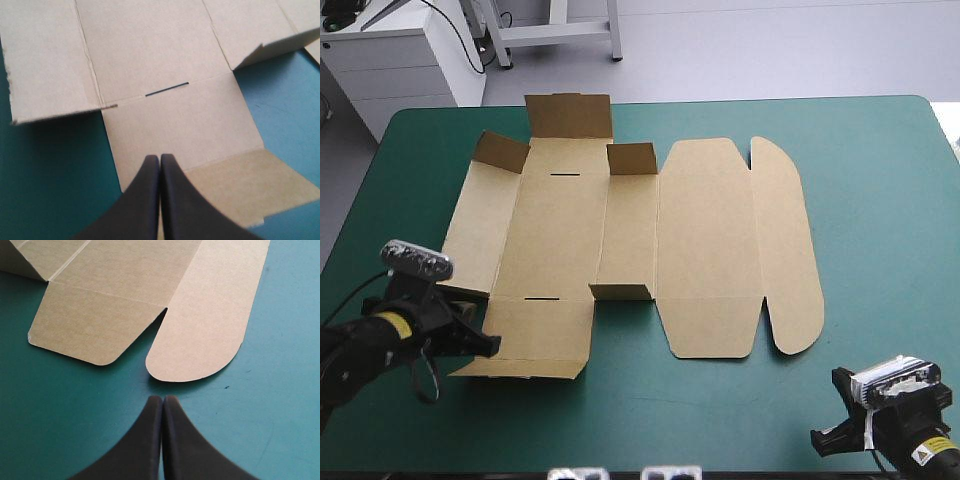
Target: Fold the box
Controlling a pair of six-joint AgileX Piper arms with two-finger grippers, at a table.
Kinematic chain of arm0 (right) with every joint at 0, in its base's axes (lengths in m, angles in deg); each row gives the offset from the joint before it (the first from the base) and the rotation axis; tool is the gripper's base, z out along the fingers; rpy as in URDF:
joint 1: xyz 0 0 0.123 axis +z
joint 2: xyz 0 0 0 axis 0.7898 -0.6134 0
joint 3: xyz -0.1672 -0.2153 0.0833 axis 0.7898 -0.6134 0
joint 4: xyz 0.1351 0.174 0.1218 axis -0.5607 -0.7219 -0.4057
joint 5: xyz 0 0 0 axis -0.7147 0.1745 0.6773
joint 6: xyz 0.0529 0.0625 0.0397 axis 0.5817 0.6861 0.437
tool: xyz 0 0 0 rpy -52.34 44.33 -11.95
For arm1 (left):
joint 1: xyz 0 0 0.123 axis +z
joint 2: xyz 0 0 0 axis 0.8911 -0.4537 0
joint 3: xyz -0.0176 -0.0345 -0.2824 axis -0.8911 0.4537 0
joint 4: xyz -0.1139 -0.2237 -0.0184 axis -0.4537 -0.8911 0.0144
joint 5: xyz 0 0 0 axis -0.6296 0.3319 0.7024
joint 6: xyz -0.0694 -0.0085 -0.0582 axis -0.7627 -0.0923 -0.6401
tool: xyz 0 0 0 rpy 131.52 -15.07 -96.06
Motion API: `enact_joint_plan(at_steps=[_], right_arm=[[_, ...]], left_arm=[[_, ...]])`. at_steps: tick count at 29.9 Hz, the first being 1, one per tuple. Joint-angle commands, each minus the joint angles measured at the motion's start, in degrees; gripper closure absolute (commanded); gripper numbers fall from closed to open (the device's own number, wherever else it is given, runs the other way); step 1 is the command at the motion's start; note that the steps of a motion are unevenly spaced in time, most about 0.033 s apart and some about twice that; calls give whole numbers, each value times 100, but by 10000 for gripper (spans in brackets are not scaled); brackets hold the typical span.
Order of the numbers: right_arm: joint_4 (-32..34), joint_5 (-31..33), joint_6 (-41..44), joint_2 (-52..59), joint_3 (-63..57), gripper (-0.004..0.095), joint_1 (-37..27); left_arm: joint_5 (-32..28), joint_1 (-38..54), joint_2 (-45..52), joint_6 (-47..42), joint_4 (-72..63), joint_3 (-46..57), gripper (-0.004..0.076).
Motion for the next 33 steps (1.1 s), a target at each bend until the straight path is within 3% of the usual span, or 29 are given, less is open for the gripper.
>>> enact_joint_plan(at_steps=[1, 12, 16, 27, 33], right_arm=[[-99, -360, -12, -70, 118, 928, 14], [-99, -360, -12, -70, 118, 928, 14], [-99, -327, -12, -70, 118, 928, 14], [-99, -327, -12, -70, 118, 927, 14], [-99, -327, -12, -70, 118, 928, 14]], left_arm=[[-416, -12, -758, -4, 67, -570, 715], [-471, 251, -2403, 274, -170, -1771, 709], [-363, 1006, -2511, 953, -1037, -2031, 709], [706, 4153, -3101, 3113, -3656, -2111, 709], [708, 4782, -3843, 3204, -4101, -2125, 710]])
